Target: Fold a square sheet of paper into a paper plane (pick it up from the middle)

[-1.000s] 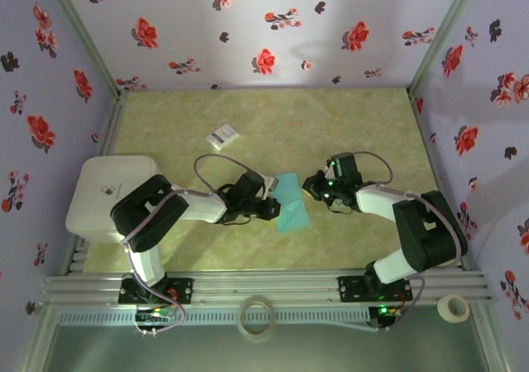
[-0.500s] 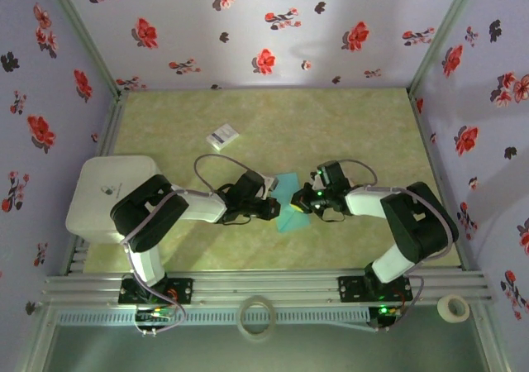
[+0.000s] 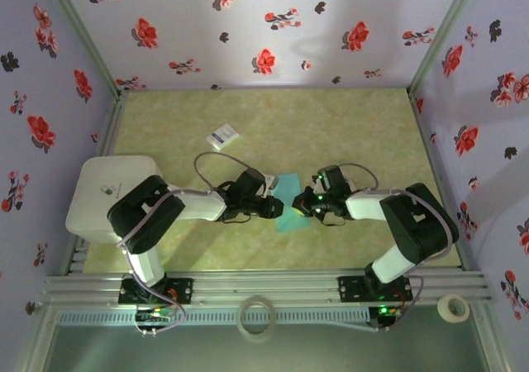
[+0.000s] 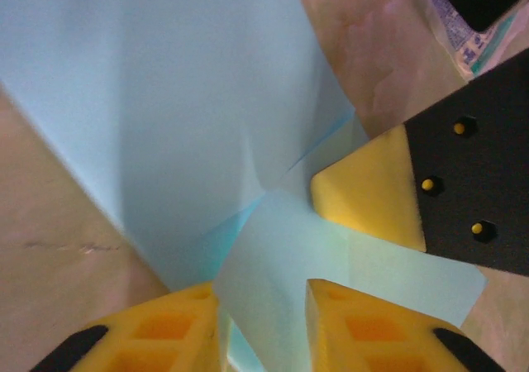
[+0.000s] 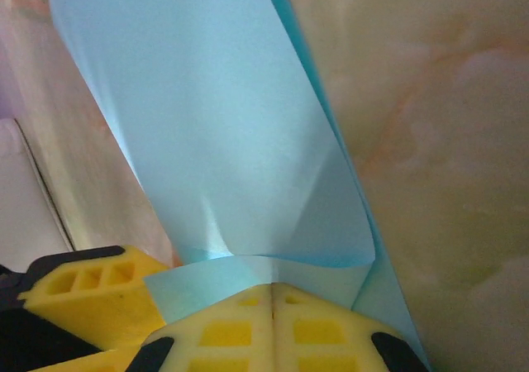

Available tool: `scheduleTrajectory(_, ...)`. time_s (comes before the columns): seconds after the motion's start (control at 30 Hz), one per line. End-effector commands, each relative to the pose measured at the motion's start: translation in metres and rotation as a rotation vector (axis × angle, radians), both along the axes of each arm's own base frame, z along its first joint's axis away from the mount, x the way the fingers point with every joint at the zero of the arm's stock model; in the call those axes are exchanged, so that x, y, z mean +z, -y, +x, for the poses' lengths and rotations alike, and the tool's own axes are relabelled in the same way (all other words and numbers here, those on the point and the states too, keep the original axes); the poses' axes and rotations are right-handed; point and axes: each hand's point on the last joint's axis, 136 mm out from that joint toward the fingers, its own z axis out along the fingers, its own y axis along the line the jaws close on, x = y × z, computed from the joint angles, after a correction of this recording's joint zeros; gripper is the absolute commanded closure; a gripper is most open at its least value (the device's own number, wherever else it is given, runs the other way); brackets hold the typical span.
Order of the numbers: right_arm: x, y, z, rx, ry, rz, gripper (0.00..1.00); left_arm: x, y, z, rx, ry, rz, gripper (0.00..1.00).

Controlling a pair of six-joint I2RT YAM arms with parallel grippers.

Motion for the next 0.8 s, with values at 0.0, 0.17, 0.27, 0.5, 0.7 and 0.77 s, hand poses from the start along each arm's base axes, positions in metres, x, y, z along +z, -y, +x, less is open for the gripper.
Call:
scheduleTrajectory(0.0,-0.021,0.019,-0.015,-0.086,-0.075,-0.088,0.98,0.023,-0.014,0.010,0.068,0.031,0.024,0.65)
scheduleTrajectory(0.17,-0.017,0.018,-0.014,-0.136,-0.067,-0.075,0.98,0.046,-0.024,0.008,0.126,0.025,0.001,0.66)
scheduleTrajectory(0.27,-0.015,0.019,-0.014,-0.178,-0.068,-0.060,0.98,0.057,-0.018,0.002,0.111,-0.015,-0.040,0.76)
scheduleTrajectory(0.5,-0.011,0.018,-0.012,-0.205,-0.054,-0.047,0.98,0.052,0.017,-0.024,-0.008,-0.167,-0.101,0.91)
scheduleTrajectory(0.7,-0.011,0.017,-0.012,-0.200,-0.056,-0.046,0.98,0.040,0.040,-0.037,-0.073,-0.261,-0.108,0.94)
scheduleTrajectory(0.77,-0.012,0.018,-0.012,-0.200,-0.057,-0.047,0.98,0.037,0.046,-0.041,-0.090,-0.280,-0.109,0.94)
